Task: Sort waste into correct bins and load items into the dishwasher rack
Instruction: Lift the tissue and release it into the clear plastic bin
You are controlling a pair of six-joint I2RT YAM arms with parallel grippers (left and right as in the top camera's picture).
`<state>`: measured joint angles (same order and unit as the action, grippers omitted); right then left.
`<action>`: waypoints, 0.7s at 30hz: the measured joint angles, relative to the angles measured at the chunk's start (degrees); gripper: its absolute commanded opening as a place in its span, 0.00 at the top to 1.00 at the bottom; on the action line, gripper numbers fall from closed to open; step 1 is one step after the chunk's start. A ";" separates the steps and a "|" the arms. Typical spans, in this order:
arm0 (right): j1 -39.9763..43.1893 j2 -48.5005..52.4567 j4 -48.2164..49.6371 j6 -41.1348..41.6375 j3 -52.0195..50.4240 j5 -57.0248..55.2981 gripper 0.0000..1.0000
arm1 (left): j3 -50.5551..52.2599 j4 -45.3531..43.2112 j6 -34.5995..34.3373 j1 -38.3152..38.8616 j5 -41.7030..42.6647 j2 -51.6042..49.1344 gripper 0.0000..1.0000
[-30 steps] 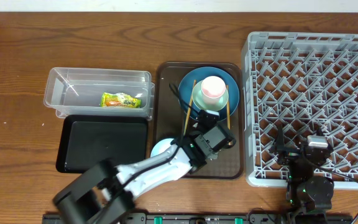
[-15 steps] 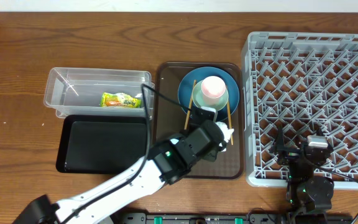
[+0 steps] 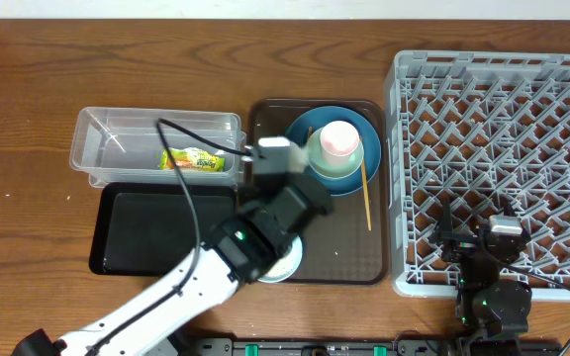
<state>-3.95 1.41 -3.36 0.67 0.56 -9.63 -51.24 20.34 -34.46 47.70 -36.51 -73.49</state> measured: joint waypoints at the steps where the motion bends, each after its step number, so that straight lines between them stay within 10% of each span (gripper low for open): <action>1: 0.00 -0.02 0.00 -0.02 0.00 0.00 0.01 | 0.00 0.02 0.02 -1.49 -0.92 0.00 0.91; 21: 0.00 -0.02 0.00 -0.02 0.00 0.00 0.01 | 0.00 -2.75 0.68 -32.44 6.86 -4.15 0.76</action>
<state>-3.95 1.39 -3.36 0.64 0.56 -9.63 -51.24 17.58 -33.78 15.27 -29.65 -77.65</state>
